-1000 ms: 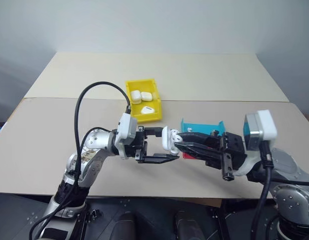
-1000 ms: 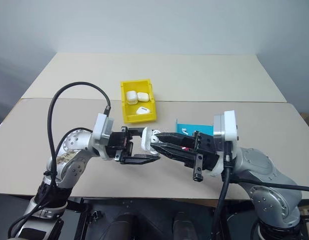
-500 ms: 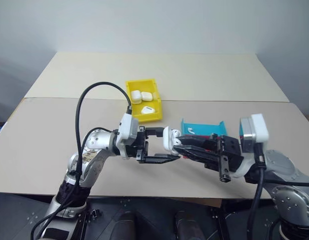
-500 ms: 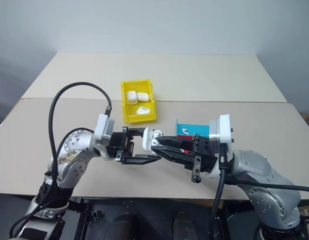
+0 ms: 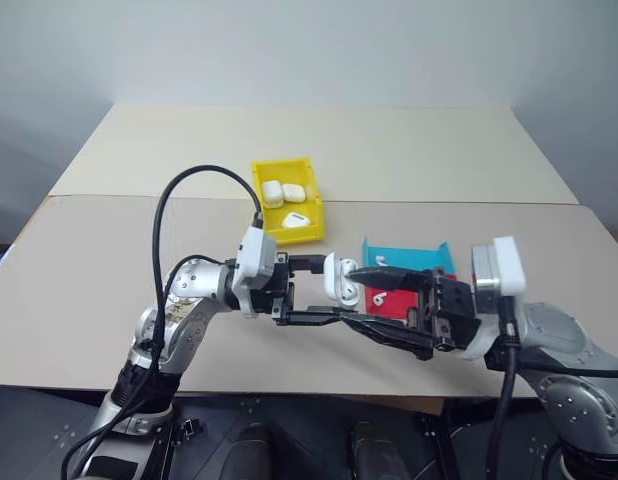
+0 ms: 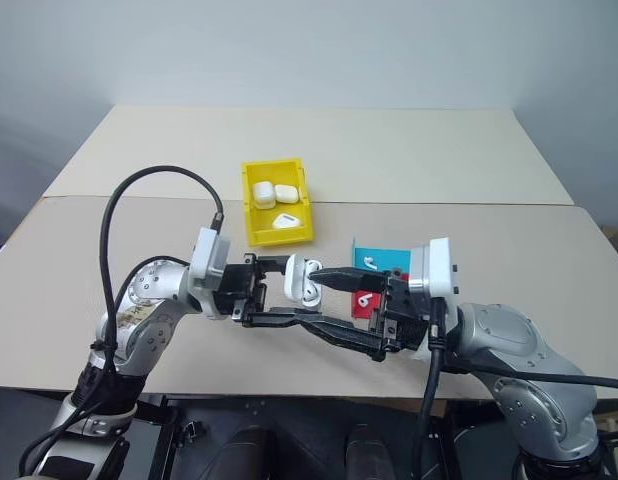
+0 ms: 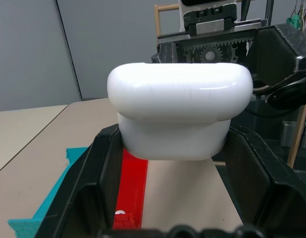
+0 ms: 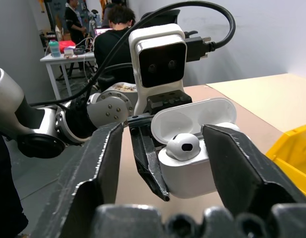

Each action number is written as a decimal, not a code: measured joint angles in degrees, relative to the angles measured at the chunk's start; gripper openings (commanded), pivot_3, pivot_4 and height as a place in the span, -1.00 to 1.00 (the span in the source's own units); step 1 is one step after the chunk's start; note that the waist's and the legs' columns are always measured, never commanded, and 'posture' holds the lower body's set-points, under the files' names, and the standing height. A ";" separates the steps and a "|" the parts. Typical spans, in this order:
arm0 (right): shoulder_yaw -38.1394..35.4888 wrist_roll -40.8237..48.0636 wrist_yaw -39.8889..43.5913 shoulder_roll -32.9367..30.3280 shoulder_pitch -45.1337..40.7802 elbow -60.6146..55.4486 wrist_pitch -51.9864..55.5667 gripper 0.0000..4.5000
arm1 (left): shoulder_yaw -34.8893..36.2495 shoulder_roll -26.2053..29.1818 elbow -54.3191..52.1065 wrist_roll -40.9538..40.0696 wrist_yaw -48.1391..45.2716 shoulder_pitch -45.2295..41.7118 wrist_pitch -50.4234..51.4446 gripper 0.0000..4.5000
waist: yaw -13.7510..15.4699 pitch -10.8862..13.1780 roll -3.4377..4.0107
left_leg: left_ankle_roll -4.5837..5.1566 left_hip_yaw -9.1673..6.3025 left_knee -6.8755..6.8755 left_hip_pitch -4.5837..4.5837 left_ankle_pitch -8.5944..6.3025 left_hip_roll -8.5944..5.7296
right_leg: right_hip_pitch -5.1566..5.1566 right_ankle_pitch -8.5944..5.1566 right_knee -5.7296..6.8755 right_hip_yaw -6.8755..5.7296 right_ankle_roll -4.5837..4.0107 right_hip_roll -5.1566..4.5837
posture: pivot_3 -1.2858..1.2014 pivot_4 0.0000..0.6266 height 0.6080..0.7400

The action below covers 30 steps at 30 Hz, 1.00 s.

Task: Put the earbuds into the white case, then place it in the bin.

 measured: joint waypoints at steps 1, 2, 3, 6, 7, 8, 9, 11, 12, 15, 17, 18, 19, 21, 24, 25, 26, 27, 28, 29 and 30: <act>-0.01 -0.12 0.31 -0.34 0.16 0.00 -0.32 0.33 | -0.01 -0.05 0.00 0.10 -0.07 0.00 -0.06 0.22 | 0.01 0.00 0.00 | 0.00 0.00 0.00 0.00 0.00 0.00 | 0.00 0.00 0.00 0.00 0.00 0.00 | 0.03 -0.52 1.00; -0.06 -0.13 0.55 -0.60 0.41 0.01 -0.54 0.33 | -0.02 -0.06 0.00 0.28 -0.20 0.03 -0.27 0.22 | 0.01 0.00 0.00 | 0.00 0.00 0.00 0.00 0.00 0.00 | 0.00 0.00 0.00 0.00 0.00 0.00 | 0.03 -0.52 1.00; -0.19 -0.13 0.77 -0.79 0.76 0.03 -0.74 0.33 | -0.03 -0.05 0.03 0.41 -0.36 0.13 -0.62 0.22 | 0.02 0.00 0.00 | 0.00 0.00 0.00 0.00 0.00 0.00 | 0.00 0.00 0.00 0.00 0.00 0.00 | 0.03 -0.52 1.00; -2.13 1.52 2.55 -2.63 1.58 0.78 -0.86 0.33 | -0.11 -0.26 0.80 0.45 -0.92 0.14 -1.71 0.22 | 0.03 0.00 -0.01 | 0.00 0.00 0.02 0.00 0.00 -0.01 | 0.01 0.00 0.00 0.00 0.00 -0.01 | 0.03 -0.52 1.00; -3.80 3.07 3.39 -3.64 1.50 1.24 -0.86 0.33 | -0.14 -0.44 1.37 0.52 -1.15 0.12 -2.16 0.22 | 0.04 0.00 -0.01 | 0.00 0.00 0.03 0.01 0.00 -0.01 | 0.03 0.00 0.00 0.00 0.00 -0.01 | 0.03 -0.52 1.00; -5.46 4.28 4.03 -4.51 1.23 1.62 -0.86 0.33 | -0.23 -0.49 1.90 0.76 -1.43 0.07 -2.41 0.22 | 0.05 0.00 -0.02 | 0.00 0.00 0.03 0.02 0.00 -0.01 | 0.04 0.00 0.00 0.00 0.00 0.00 | 0.03 -0.52 1.00; -6.69 5.65 4.47 -5.39 0.60 2.08 -0.86 0.33 | -0.31 -0.51 2.63 1.20 -1.66 0.01 -3.03 0.22 | 0.04 0.00 -0.02 | 0.00 0.00 0.02 0.03 0.00 -0.01 | 0.04 0.00 0.00 0.00 0.00 0.00 | 0.03 -0.52 1.00; -7.95 7.92 4.88 -7.20 -2.66 3.18 -0.56 0.33 | -0.59 -0.82 4.18 1.81 -1.97 -0.73 -3.84 0.22 | -0.18 0.01 -0.02 | 0.00 0.01 0.03 0.03 0.00 -0.01 | 0.03 0.00 0.01 0.02 0.00 0.00 | 0.03 -0.52 1.00; -8.21 9.16 4.91 -8.75 -5.43 3.96 -0.20 0.17 | -0.82 -1.23 5.03 2.31 -2.17 -1.51 -4.36 0.22 | -0.24 0.01 -0.02 | 0.00 0.01 0.03 0.04 0.00 -0.01 | 0.04 0.01 0.01 0.02 -0.01 0.00 | 0.03 -0.52 1.00; -8.03 10.55 3.86 -13.79 -14.71 5.95 2.38 -0.24 | -1.69 -2.43 7.30 3.45 -2.71 -3.92 -5.89 0.22 | -0.09 0.00 -0.02 | 0.00 0.00 0.01 0.02 0.00 -0.01 | 0.02 0.00 -0.02 0.00 -0.01 0.01 | 0.03 -0.52 1.00; -6.27 10.09 2.97 -16.36 -19.81 7.13 4.65 -0.54 | -2.22 -2.76 9.05 5.12 -2.77 -5.15 -7.01 0.22 | -0.05 0.01 -0.02 | 0.01 -0.01 -0.01 -0.03 0.00 -0.01 | -0.01 0.00 -0.07 -0.01 -0.01 0.01 | 0.03 -0.52 1.00; -4.47 9.66 2.73 -17.23 -22.63 7.49 5.95 -0.72 | -2.68 -2.89 10.31 6.13 -2.88 -5.68 -7.87 0.22 | -0.05 0.00 -0.02 | 0.01 0.01 -0.01 -0.04 0.00 -0.01 | -0.02 0.00 -0.08 0.00 -0.01 0.00 | 0.03 -0.52 1.00; -3.17 9.03 2.70 -17.61 -24.26 7.57 6.39 -0.87 | -2.96 -3.09 11.03 6.75 -3.02 -5.84 -8.52 0.22 | -0.06 0.00 -0.02 | 0.01 0.00 -0.01 -0.07 0.00 0.00 | -0.04 0.00 -0.09 0.00 -0.01 0.00 | 0.03 -0.52 1.00; 0.50 6.50 2.81 -18.24 -27.62 7.45 7.36 -0.96 | -3.42 -3.69 12.63 7.40 -3.71 -6.10 -9.51 0.22 | 0.00 0.01 -0.02 | 0.01 0.01 0.01 -0.12 0.00 -0.01 | -0.09 0.00 -0.08 0.00 0.00 -0.01 | 0.03 -0.52 1.00; 4.57 3.26 3.35 -18.37 -29.16 6.85 7.86 -0.96 | -3.69 -3.96 13.13 7.62 -4.26 -6.55 -10.41 0.22 | 0.07 0.01 -0.03 | 0.01 0.01 0.03 -0.15 0.00 -0.01 | -0.09 0.01 -0.08 -0.01 0.00 -0.02 | 0.03 -0.52 1.00; 6.15 2.14 3.58 -18.30 -29.81 6.76 7.94 -0.96 | -3.70 -4.01 13.55 8.00 -4.25 -6.94 -10.80 0.22 | 0.12 0.01 -0.03 | 0.01 0.00 0.05 -0.14 0.00 -0.01 | -0.09 0.01 -0.06 -0.01 0.00 -0.02 | 0.03 -0.52 1.00; 7.65 0.73 3.81 -18.17 -30.56 6.38 8.02 -0.96 | -3.76 -4.07 13.95 8.47 -4.25 -7.28 -11.06 0.22 | 0.14 0.01 -0.03 | 0.01 0.00 0.05 -0.14 0.00 -0.01 | -0.09 0.01 -0.05 -0.01 0.00 -0.02 | 0.03 -0.52 1.00; 8.74 -0.20 3.84 -18.10 -31.17 6.12 8.11 -0.96 | -3.83 -4.13 14.22 8.69 -4.27 -7.39 -11.19 0.22 | 0.12 0.01 -0.03 | 0.01 0.01 0.05 -0.13 0.00 -0.01 | -0.09 0.01 -0.05 -0.01 0.00 -0.02 | 0.03 -0.52 1.00; 10.56 -1.65 3.79 -17.80 -32.63 5.87 8.53 -0.96 | -3.85 -4.14 14.80 9.04 -4.38 -7.42 -11.65 0.22 | 0.10 0.01 -0.02 | 0.01 0.01 0.06 -0.13 0.00 -0.01 | -0.10 0.01 -0.03 -0.01 0.00 -0.02 | 0.03 -0.52 1.00; 12.12 -3.12 3.76 -17.62 -33.85 5.75 8.83 -0.96 | -3.97 -4.23 15.13 9.50 -4.56 -7.51 -12.02 0.22 | 0.09 0.01 -0.02 | 0.01 0.00 0.06 -0.14 0.00 0.00 | -0.11 0.01 -0.02 -0.01 0.00 0.00 | 0.03 -0.52 1.00; 13.74 -4.52 3.74 -17.57 -35.05 5.66 9.57 -0.96 | -4.12 -4.32 15.39 9.70 -4.89 -7.67 -12.43 0.22 | 0.04 0.01 -0.02 | 0.01 0.00 0.05 -0.13 0.00 0.00 | -0.12 0.01 -0.02 -0.01 0.00 -0.01 | 0.03 -0.52 1.00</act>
